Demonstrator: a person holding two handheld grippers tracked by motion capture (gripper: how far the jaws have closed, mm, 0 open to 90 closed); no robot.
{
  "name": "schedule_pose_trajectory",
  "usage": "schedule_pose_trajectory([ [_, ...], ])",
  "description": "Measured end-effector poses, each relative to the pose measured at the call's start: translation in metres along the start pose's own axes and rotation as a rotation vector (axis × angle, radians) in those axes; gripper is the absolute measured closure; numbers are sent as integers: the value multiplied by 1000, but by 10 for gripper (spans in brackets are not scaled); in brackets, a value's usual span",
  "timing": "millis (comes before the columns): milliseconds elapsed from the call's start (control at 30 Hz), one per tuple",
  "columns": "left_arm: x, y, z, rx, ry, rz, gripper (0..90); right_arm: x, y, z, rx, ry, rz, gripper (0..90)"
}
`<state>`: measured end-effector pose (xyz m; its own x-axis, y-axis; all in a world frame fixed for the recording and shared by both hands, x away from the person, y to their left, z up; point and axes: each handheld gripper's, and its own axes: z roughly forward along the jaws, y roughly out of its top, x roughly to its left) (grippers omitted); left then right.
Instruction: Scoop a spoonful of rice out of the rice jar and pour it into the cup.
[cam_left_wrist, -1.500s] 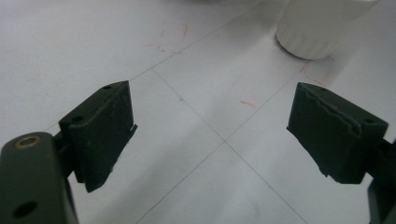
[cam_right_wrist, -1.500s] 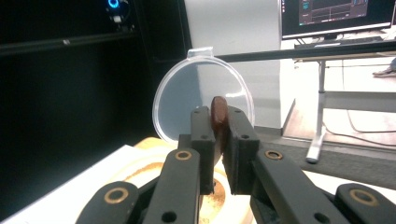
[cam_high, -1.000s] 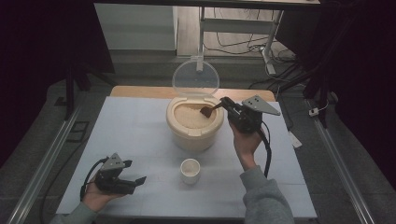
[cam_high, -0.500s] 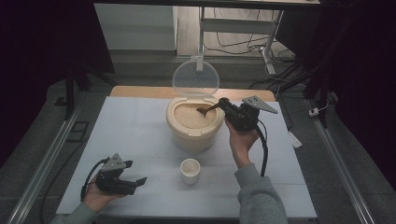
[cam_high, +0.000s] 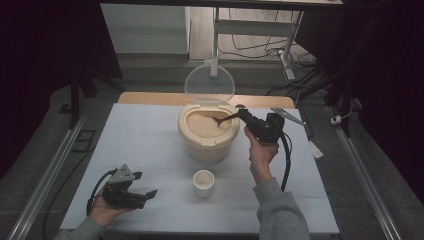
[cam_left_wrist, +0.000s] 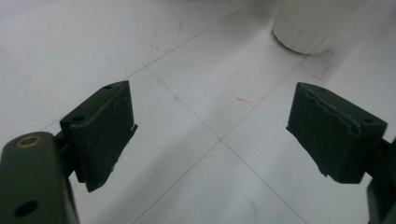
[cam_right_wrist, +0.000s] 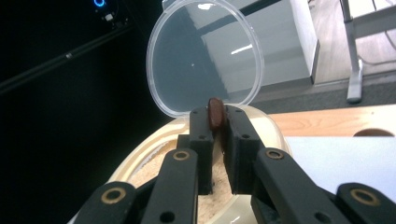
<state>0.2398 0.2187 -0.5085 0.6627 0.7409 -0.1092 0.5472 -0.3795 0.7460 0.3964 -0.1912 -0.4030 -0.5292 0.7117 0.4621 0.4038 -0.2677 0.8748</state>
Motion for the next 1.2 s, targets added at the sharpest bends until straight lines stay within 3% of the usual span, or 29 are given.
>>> schedule_pose_trajectory([
  [233, 0, 0, 1, 2, -1, 3, 146, -4, 1, -3, -9, 14, 84, 824],
  [600, -1, 1, 1, 5, -1, 9, 147, -8, 4, -8, -16, 28, 168, 830],
  [900, -2, 1, 2, 8, 6, 17, 148, -24, 2, -13, -12, 27, 328, 832],
  [1200, -3, 1, 3, 11, 8, 20, 148, -29, 5, -19, -20, 35, 387, 831],
])
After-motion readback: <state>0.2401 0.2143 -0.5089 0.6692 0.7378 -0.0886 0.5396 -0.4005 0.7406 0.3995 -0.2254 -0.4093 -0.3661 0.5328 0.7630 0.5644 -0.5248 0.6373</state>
